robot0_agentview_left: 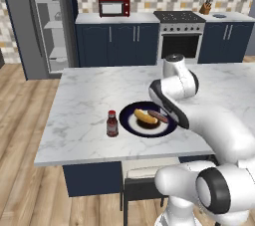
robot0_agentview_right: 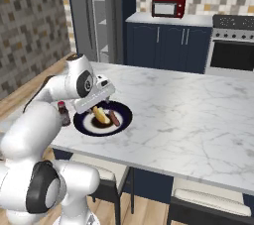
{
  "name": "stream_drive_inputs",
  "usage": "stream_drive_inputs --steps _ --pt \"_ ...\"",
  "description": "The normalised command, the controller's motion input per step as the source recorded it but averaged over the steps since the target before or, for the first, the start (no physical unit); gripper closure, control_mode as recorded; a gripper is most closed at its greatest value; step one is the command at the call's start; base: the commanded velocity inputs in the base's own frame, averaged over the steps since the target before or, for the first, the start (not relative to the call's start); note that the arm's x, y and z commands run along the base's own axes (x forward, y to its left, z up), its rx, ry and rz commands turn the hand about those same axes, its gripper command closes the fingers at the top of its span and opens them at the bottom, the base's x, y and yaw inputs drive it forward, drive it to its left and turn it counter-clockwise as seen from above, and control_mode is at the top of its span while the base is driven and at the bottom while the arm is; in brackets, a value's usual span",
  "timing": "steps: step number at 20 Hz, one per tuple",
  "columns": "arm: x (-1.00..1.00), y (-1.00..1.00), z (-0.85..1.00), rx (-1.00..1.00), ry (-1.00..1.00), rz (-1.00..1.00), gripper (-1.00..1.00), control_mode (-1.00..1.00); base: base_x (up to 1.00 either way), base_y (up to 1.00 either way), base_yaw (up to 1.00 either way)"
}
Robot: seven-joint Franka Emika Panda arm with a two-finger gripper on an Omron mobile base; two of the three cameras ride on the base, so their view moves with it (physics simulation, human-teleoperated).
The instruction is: Move the hot dog bun to the plate on the dining table and place the condiment next to that plate. Then navigate to the fridge and take the sausage and place it on the plate as well.
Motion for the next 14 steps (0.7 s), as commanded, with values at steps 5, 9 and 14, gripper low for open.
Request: stream_drive_inputs --steps 5,9,14 --pt "-0.86 0.00 0.69 0.00 -0.19 0.00 -1.00 -1.00 0.00 0.00 0.00" --pt "-0.95 0.04 0.57 0.00 -0.25 0.00 -1.00 -1.00 0.00 0.00 0.00" --pt "-0.95 0.05 0.50 0.00 -0.27 0.00 -1.00 -1.00 0.00 0.00 0.00"
